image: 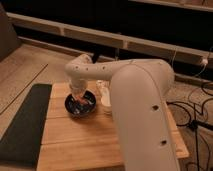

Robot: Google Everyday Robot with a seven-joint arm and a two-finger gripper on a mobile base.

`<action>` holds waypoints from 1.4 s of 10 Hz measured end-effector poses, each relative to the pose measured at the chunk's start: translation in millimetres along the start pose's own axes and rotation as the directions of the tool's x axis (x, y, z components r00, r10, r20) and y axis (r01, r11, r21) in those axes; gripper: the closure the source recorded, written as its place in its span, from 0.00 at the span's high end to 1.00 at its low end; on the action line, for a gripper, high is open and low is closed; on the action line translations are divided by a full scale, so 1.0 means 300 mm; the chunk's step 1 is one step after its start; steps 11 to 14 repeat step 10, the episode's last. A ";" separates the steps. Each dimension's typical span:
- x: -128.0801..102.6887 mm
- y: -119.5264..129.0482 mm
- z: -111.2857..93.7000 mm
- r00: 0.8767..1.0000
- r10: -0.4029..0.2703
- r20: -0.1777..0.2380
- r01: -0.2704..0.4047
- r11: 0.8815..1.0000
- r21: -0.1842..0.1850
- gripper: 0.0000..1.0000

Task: Place the pepper in the ceramic bowl

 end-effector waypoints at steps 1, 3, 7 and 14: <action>-0.015 0.003 0.009 1.000 -0.007 0.006 0.007 1.000 -0.003 0.51; -0.021 0.045 0.032 1.000 -0.016 0.003 0.016 0.999 -0.037 0.72; 0.018 0.039 0.030 0.999 -0.010 -0.034 0.008 0.999 -0.051 0.80; 0.028 -0.008 0.026 0.999 0.008 -0.051 -0.009 0.999 -0.030 0.80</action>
